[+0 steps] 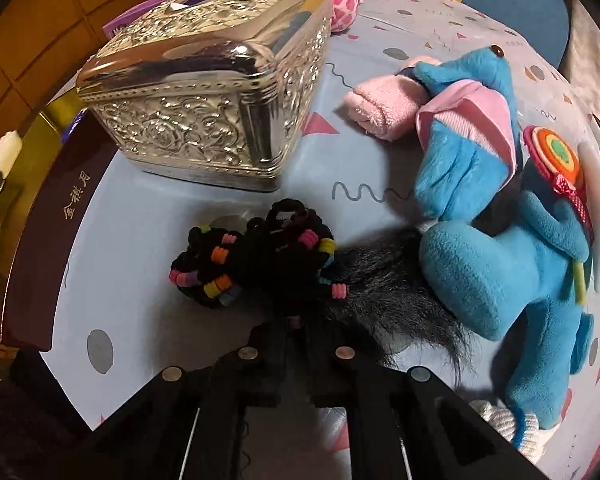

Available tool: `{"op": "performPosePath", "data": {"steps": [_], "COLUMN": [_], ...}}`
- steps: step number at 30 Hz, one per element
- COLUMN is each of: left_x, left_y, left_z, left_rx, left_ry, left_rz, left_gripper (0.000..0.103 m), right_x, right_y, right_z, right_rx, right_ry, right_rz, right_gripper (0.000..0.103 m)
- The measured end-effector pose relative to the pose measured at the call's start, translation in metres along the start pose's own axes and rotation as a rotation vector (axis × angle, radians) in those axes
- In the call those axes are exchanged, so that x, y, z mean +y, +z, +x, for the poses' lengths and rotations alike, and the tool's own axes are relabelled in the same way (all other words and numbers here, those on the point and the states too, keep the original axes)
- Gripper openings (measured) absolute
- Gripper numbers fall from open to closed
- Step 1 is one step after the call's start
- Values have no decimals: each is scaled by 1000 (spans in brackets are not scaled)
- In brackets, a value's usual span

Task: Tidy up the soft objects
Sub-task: 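Release the cloth into the tray with the left tool while the right tool grasps the black hair bundle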

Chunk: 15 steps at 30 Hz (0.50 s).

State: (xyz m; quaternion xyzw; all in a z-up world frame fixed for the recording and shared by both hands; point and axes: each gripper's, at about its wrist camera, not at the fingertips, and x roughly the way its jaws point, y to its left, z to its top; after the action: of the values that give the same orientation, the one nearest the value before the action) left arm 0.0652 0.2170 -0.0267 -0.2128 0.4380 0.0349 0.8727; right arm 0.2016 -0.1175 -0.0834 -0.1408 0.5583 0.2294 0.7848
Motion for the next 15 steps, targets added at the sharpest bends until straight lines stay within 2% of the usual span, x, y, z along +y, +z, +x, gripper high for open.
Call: {"op": "performPosePath", "data": {"steps": [5,12,15], "left_x": [2,2,3], "left_y": [14,48,60], "left_z": [20,49,70], "left_rx": [40,19,42], "left_ry": [-6,112,140], "left_rz": [-68,-21,-3], "left_gripper": [42,43,46], "right_x": [-3,3,4], "right_y": [-4,-2,-2], "right_z": [0,4,5], "right_rx": [-8,-15,-16], "right_ry": [2,-10,-12], "right_rz": [-2,-20,-27], "right_gripper": [7,7,7]}}
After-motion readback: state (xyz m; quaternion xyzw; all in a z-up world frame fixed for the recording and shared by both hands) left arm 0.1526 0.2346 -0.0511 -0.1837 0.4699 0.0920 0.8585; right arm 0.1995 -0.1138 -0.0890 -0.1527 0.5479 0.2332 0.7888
